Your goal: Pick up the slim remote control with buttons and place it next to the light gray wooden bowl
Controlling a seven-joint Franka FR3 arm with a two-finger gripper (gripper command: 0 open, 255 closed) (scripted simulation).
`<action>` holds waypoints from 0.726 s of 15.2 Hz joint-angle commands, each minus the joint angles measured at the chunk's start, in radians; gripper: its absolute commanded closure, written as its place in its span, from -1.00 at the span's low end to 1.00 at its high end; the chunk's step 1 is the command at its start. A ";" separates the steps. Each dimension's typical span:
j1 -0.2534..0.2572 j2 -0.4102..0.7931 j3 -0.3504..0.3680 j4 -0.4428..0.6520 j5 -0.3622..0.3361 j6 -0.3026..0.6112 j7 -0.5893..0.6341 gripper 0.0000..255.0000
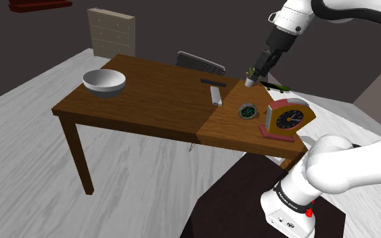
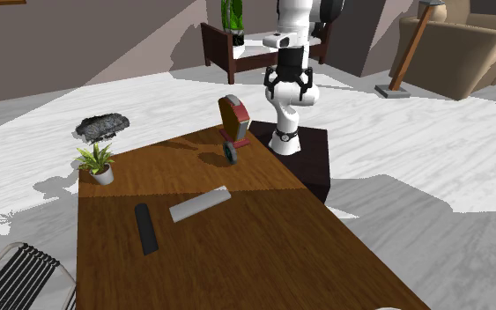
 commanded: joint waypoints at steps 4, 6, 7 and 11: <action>-0.022 0.089 -0.008 0.002 -0.007 0.080 0.031 -1.00; -0.036 0.152 -0.014 0.010 -0.011 0.131 0.051 -1.00; -0.043 0.183 -0.017 0.015 -0.013 0.155 0.061 -1.00; -0.069 0.315 -0.033 0.047 -0.019 0.245 0.100 -1.00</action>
